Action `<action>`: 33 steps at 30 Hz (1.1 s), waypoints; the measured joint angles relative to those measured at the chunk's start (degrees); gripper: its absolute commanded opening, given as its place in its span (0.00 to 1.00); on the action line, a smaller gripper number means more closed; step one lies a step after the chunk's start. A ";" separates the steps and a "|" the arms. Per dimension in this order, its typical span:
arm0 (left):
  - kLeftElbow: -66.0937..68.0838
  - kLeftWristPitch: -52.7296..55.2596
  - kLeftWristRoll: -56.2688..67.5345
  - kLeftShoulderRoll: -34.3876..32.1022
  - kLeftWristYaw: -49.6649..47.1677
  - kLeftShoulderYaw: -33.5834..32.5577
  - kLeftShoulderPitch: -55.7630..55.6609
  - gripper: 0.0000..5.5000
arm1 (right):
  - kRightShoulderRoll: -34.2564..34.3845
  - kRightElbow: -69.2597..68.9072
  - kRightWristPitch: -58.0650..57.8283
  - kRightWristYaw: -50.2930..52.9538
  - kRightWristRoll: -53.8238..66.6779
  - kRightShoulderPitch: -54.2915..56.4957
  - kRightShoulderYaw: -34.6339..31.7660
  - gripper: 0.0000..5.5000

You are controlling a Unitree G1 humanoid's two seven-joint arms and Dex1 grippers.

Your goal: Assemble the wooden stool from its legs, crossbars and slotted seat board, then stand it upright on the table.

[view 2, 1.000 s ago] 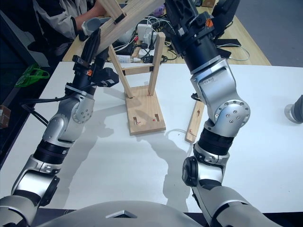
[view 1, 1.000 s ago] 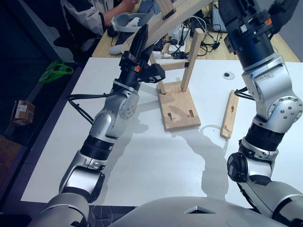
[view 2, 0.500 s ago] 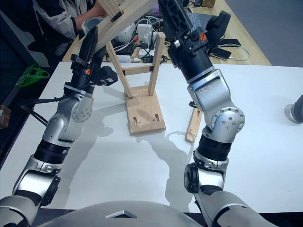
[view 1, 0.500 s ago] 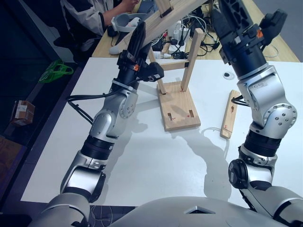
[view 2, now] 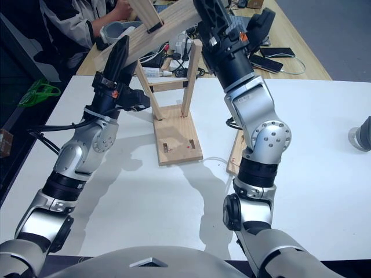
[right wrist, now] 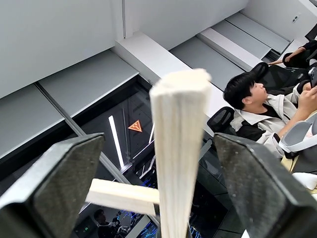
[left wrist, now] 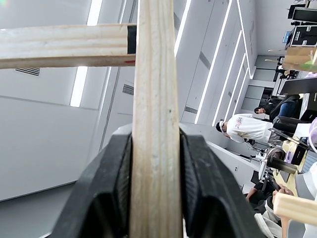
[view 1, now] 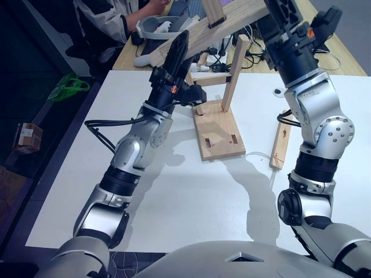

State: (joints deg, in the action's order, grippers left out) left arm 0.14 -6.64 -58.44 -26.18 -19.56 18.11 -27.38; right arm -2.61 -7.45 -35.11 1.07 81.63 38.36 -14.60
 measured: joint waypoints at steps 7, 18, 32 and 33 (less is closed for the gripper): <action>-0.03 -0.31 -0.61 0.01 -0.53 0.00 0.00 0.19 | 1.51 1.77 0.00 -1.51 -0.92 1.02 0.50 0.58; -0.19 -0.68 -1.71 -0.01 -1.49 -0.01 -0.38 0.19 | 3.66 2.33 0.46 -0.17 -1.09 0.80 -0.45 0.27; 0.16 -1.77 -1.24 -0.51 0.34 -0.17 -1.06 0.19 | 4.35 2.58 0.49 1.16 -2.02 0.38 -1.32 0.20; 0.23 -1.92 -0.77 -0.51 0.48 -0.20 -1.06 0.19 | 4.37 2.58 0.49 1.19 -2.13 0.38 -1.31 0.20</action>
State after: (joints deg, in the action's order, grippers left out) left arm 0.37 -8.57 -59.21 -26.69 -19.08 17.92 -28.44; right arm 1.76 -4.87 -34.63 2.26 79.50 38.75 -15.91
